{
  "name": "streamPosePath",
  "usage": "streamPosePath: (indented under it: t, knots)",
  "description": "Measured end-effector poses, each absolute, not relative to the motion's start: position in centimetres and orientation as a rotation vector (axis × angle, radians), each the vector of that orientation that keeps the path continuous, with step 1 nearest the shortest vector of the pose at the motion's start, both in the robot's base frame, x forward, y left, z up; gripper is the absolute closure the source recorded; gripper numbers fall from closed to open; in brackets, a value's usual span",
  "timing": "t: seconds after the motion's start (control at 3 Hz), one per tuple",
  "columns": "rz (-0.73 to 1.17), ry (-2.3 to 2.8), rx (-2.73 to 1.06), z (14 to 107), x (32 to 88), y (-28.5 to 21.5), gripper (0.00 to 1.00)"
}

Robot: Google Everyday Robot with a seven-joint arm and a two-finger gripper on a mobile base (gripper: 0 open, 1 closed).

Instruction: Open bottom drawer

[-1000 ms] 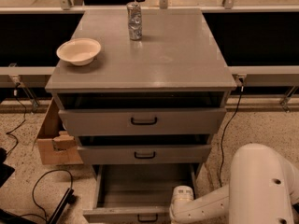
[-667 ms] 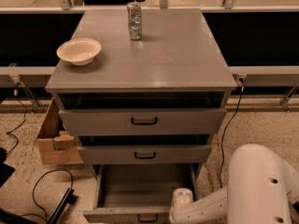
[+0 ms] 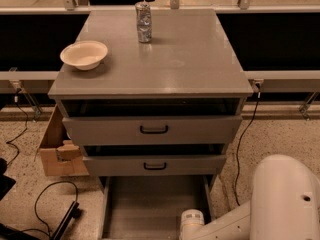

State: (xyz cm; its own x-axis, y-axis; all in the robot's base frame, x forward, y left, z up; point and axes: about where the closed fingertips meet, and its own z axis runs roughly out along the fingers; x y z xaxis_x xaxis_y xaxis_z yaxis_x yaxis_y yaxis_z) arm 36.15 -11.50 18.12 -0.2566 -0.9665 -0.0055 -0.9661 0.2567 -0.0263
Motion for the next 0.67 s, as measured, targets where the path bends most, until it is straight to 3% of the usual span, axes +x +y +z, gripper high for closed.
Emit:
streamPosePath:
  t: [0.33, 0.67]
  knots:
    - [-0.03, 2.477, -1.903, 18.33, 35.82, -11.4, 0.85]
    - [-0.03, 2.477, -1.903, 18.33, 35.91, -11.4, 1.0]
